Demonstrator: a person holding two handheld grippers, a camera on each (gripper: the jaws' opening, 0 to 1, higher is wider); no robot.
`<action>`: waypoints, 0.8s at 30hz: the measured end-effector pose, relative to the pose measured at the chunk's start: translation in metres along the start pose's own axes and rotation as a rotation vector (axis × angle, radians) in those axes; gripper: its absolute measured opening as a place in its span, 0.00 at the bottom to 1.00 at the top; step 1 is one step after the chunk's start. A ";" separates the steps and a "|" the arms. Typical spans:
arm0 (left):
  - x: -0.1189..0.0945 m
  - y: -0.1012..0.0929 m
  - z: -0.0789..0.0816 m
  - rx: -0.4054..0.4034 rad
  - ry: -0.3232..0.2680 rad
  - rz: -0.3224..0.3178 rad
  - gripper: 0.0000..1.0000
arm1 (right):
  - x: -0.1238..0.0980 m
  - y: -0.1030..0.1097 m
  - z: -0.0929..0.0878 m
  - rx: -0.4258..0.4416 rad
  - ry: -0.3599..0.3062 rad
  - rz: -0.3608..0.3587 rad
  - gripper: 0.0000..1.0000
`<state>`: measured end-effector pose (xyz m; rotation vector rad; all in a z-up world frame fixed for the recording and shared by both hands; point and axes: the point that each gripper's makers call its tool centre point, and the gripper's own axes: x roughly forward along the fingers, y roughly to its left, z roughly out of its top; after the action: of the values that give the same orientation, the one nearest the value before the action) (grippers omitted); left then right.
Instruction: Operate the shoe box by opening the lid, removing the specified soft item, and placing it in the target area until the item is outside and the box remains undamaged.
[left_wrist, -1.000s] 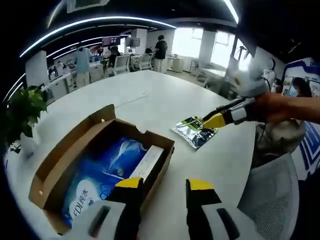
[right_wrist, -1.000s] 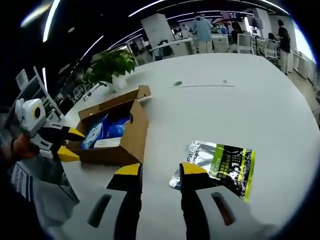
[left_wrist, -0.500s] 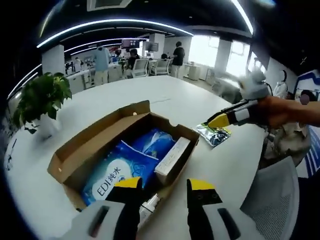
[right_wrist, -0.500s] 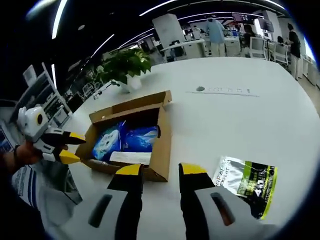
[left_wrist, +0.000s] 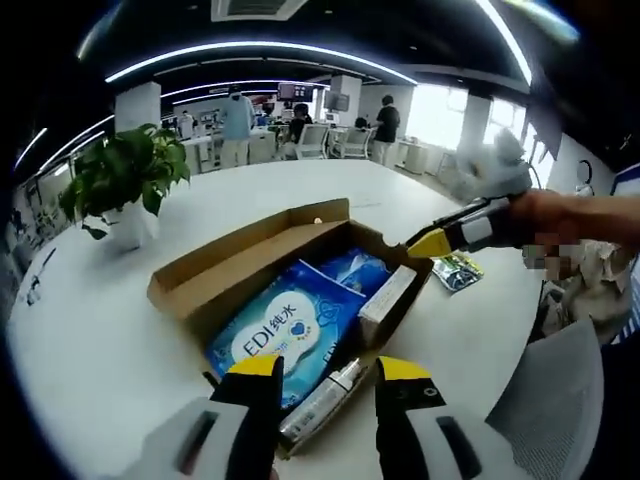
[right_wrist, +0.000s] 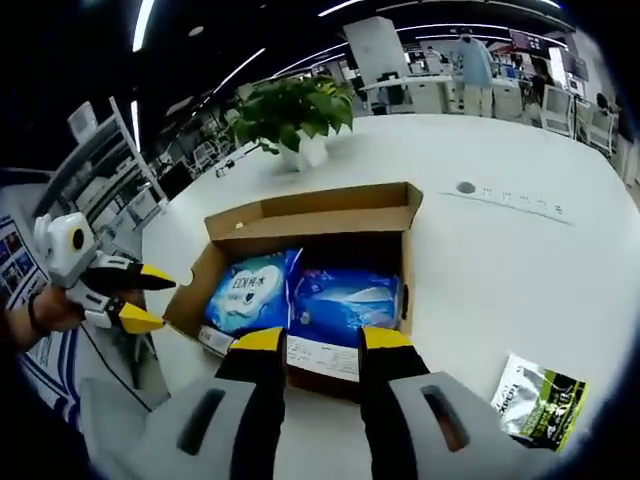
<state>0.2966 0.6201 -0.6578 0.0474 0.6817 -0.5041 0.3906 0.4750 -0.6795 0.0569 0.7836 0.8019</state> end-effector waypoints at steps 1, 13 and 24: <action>-0.001 0.002 -0.001 -0.006 -0.002 0.003 0.37 | 0.001 0.001 0.000 -0.002 0.002 0.003 0.26; -0.014 0.019 -0.018 -0.062 -0.004 0.040 0.37 | 0.030 0.025 0.003 -0.036 0.046 0.047 0.25; -0.025 0.031 -0.026 -0.109 -0.015 0.078 0.37 | 0.049 0.048 0.002 -0.044 0.081 0.074 0.24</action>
<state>0.2787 0.6632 -0.6669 -0.0323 0.6886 -0.3912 0.3832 0.5418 -0.6918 0.0147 0.8436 0.8952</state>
